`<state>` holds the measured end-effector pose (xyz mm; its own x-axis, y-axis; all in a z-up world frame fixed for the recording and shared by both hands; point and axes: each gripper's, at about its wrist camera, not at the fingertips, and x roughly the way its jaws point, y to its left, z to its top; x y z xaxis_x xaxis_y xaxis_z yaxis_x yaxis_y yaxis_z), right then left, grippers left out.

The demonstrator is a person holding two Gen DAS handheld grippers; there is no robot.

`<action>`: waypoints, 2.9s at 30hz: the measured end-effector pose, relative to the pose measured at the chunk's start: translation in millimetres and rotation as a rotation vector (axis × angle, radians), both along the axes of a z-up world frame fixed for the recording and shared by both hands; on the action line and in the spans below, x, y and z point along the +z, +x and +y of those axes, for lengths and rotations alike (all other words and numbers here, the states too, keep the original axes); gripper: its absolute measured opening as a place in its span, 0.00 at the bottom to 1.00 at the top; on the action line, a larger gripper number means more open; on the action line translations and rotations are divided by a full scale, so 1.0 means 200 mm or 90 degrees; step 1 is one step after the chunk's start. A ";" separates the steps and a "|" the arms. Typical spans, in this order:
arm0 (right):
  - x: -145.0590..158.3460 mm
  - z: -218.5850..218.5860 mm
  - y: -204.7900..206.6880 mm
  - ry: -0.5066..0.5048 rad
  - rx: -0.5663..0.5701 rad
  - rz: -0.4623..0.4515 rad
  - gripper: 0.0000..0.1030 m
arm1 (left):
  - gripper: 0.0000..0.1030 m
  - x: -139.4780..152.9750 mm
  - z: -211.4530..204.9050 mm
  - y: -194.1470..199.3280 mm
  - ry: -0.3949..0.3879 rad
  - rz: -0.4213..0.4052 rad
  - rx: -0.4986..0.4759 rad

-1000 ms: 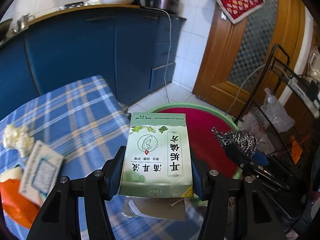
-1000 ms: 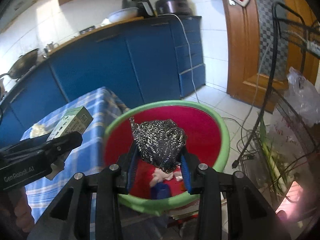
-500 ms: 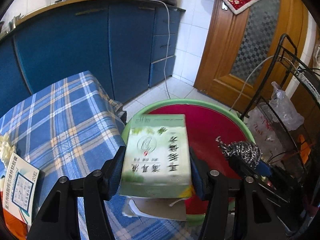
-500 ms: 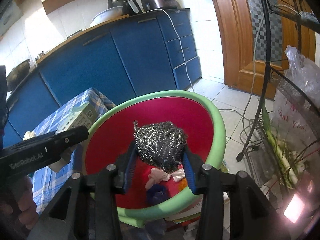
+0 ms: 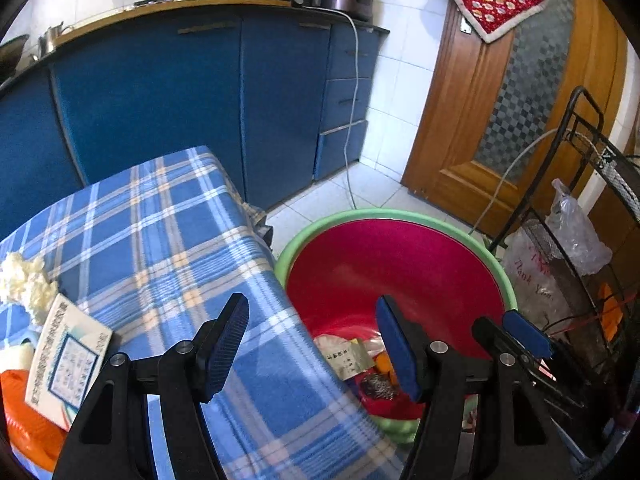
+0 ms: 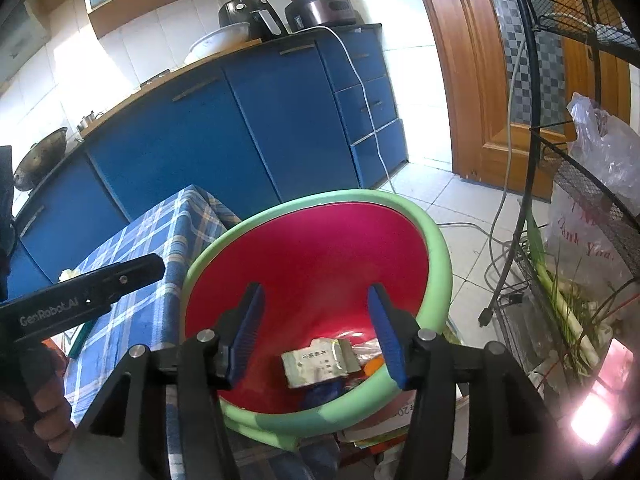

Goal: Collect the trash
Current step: 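Move both tools back to the table and grasp crumpled white paper with the left tool, then grasp the crumpled yellow paper with the right tool while the left holds its paper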

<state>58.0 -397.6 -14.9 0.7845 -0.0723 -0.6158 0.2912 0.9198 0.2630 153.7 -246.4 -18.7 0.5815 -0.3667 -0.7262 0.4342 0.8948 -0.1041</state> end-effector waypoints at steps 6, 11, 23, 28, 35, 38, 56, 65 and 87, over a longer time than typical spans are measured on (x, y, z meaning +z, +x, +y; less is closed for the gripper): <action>0.05 0.04 -0.03 -0.003 0.005 -0.009 0.58 | 0.66 0.05 0.10 -0.06 -0.012 -0.003 0.016; 0.10 0.08 -0.05 -0.007 0.011 -0.012 0.59 | 0.66 0.10 0.21 -0.11 -0.012 -0.013 0.035; 0.24 0.26 -0.07 -0.034 0.035 -0.005 0.59 | 0.66 0.23 0.61 -0.12 0.011 -0.055 0.113; 0.27 0.35 -0.03 -0.037 0.054 0.005 0.61 | 0.66 0.28 0.83 -0.06 0.037 -0.076 0.154; 0.28 0.52 0.08 -0.028 0.092 0.030 0.64 | 0.66 0.28 1.12 0.07 0.051 -0.064 0.213; 0.30 0.60 0.14 -0.032 0.116 0.037 0.64 | 0.66 0.26 1.22 0.13 0.035 -0.031 0.247; 0.28 0.83 0.41 -0.061 0.171 0.082 0.65 | 0.67 -0.07 1.40 0.53 -0.047 0.087 0.327; 0.26 0.91 0.55 -0.072 0.200 0.089 0.65 | 0.71 -0.15 1.43 0.55 -0.130 0.115 0.305; 0.24 1.29 0.84 -0.089 0.302 0.107 0.65 | 0.37 -0.01 1.56 0.52 -0.114 0.073 0.346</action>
